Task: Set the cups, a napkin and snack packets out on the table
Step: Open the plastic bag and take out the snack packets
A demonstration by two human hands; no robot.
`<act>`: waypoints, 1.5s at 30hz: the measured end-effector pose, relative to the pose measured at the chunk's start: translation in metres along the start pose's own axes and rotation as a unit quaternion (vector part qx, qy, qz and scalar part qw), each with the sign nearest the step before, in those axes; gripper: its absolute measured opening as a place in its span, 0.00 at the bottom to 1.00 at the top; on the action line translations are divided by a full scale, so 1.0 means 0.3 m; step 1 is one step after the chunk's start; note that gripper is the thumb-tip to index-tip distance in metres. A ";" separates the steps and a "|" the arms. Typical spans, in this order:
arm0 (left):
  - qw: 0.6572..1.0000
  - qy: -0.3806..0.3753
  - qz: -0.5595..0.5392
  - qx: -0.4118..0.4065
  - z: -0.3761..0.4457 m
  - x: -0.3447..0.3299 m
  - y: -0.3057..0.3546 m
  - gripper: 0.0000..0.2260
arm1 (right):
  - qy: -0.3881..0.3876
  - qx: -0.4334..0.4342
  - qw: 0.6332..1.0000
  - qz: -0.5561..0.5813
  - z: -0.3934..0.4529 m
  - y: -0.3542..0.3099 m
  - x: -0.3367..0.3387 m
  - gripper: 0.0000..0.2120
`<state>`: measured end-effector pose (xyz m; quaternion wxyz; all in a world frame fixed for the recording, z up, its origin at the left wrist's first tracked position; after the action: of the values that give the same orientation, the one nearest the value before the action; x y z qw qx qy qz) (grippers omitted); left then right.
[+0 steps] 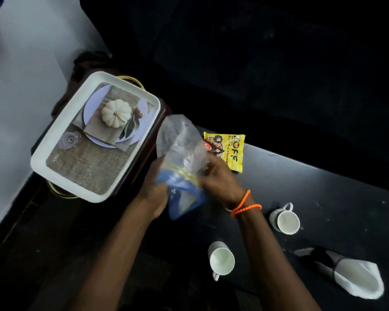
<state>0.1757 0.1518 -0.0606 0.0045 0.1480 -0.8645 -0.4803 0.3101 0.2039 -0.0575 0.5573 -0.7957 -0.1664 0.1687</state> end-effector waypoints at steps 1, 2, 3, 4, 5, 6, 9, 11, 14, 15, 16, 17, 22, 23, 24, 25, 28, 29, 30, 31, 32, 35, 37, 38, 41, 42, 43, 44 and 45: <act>0.999 -0.030 0.008 -0.030 0.010 -0.035 0.024 0.16 | 0.067 0.004 0.998 0.002 -0.002 -0.005 0.060 0.17; 0.999 -0.021 -0.016 -0.035 0.018 -0.050 0.054 0.12 | 0.123 0.007 0.992 0.011 -0.010 -0.006 0.124 0.14; 0.999 -0.001 -0.031 -0.020 0.041 -0.060 0.070 0.13 | 0.163 0.000 0.986 0.018 -0.021 -0.007 0.182 0.12; 0.999 0.023 -0.034 -0.024 0.070 -0.058 0.087 0.15 | 0.189 -0.014 0.982 0.010 -0.031 -0.008 0.229 0.10; 0.999 0.038 -0.015 -0.031 0.102 -0.064 0.094 0.16 | 0.203 -0.026 0.979 -0.009 -0.039 -0.014 0.264 0.09; 0.999 0.019 0.015 -0.027 0.126 -0.090 0.095 0.18 | 0.202 -0.033 0.978 -0.030 -0.047 -0.025 0.284 0.09; 0.982 -0.117 0.145 0.027 0.169 -0.253 0.063 0.18 | 0.145 -0.027 0.986 -0.077 -0.053 -0.065 0.313 0.06; 0.955 -0.190 0.226 -0.009 0.171 -0.368 0.076 0.19 | 0.171 -0.029 0.981 -0.083 -0.067 -0.063 0.373 0.05; 0.958 -0.197 0.206 -0.023 0.186 -0.517 0.102 0.15 | 0.317 -0.088 0.944 0.018 -0.151 -0.015 0.485 0.07; 0.964 -0.160 0.208 -0.039 0.198 -0.548 0.112 0.12 | 0.362 -0.098 0.922 0.093 -0.193 0.001 0.513 0.10; 0.966 -0.118 0.220 -0.073 0.205 -0.575 0.123 0.12 | 0.404 -0.098 0.895 0.162 -0.242 0.011 0.544 0.12; 0.963 -0.082 0.234 -0.110 0.206 -0.602 0.128 0.14 | 0.438 -0.100 0.868 0.211 -0.294 0.024 0.582 0.13; 0.907 -0.062 0.322 -0.266 0.079 -0.848 0.071 0.13 | 0.303 -0.088 0.888 0.335 -0.484 0.023 0.690 0.24; 0.903 -0.094 0.324 -0.266 0.032 -0.927 0.027 0.13 | 0.287 -0.071 0.900 0.321 -0.512 0.014 0.709 0.29; 0.910 -0.128 0.311 -0.241 -0.013 -1.004 -0.023 0.14 | 0.294 -0.058 0.907 0.297 -0.547 0.005 0.738 0.32; 0.932 -0.158 0.266 -0.188 -0.049 -1.067 -0.076 0.16 | 0.321 -0.051 0.906 0.272 -0.589 0.003 0.778 0.31; 0.968 -0.245 0.030 0.052 -0.129 -1.192 -0.230 0.25 | 0.433 -0.060 0.869 0.231 -0.764 0.031 0.931 0.22; 0.962 -0.255 -0.010 0.099 -0.151 -1.219 -0.260 0.26 | 0.458 -0.064 0.856 0.230 -0.830 0.047 0.974 0.20; 0.960 -0.255 -0.019 0.116 -0.166 -1.242 -0.282 0.25 | 0.482 -0.069 0.846 0.217 -0.888 0.061 1.011 0.19; 0.963 -0.245 0.005 0.109 -0.180 -1.272 -0.309 0.26 | 0.507 -0.076 0.835 0.201 -0.950 0.072 1.045 0.17; 0.967 -0.235 0.053 0.088 -0.195 -1.298 -0.330 0.28 | 0.528 -0.081 0.824 0.191 -0.994 0.081 1.065 0.16; 0.938 -0.317 0.094 0.107 -0.289 -1.427 -0.418 0.33 | 0.560 -0.073 0.800 0.204 -1.085 0.102 1.104 0.11; 0.920 -0.359 0.090 0.131 -0.344 -1.500 -0.482 0.37 | 0.539 -0.066 0.813 0.210 -1.148 0.100 1.136 0.10; 0.924 -0.349 0.108 0.116 -0.353 -1.525 -0.501 0.38 | 0.505 -0.068 0.836 0.204 -1.184 0.100 1.151 0.12; 0.940 -0.280 0.189 0.055 -0.373 -1.591 -0.551 0.27 | 0.404 -0.127 0.905 -0.033 -1.334 0.115 1.201 0.30; 0.938 -0.275 0.204 0.050 -0.391 -1.625 -0.568 0.24 | 0.381 -0.153 0.904 -0.117 -1.379 0.130 1.211 0.38; 0.932 -0.290 0.213 0.050 -0.420 -1.666 -0.587 0.22 | 0.371 -0.164 0.899 -0.168 -1.415 0.142 1.217 0.44; 0.920 -0.320 0.221 0.053 -0.454 -1.710 -0.608 0.20 | 0.379 -0.157 0.891 -0.196 -1.447 0.156 1.229 0.46; 0.903 -0.358 0.229 0.058 -0.489 -1.753 -0.633 0.18 | 0.404 -0.139 0.880 -0.210 -1.479 0.172 1.244 0.44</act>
<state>0.7483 0.0731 -0.0689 -0.2035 -0.2359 -0.8445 -0.4356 0.8467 -0.0124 0.0057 0.4825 -0.8105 -0.1113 -0.3129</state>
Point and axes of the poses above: each hand's wrist, its own z-axis towards the middle knuckle, its own x-axis out of the back of the hand, y = z × x, the point moved 6 cm from there along z, towards the middle knuckle, and after that the axes turned 2 degrees about y, right-handed, at the moved point
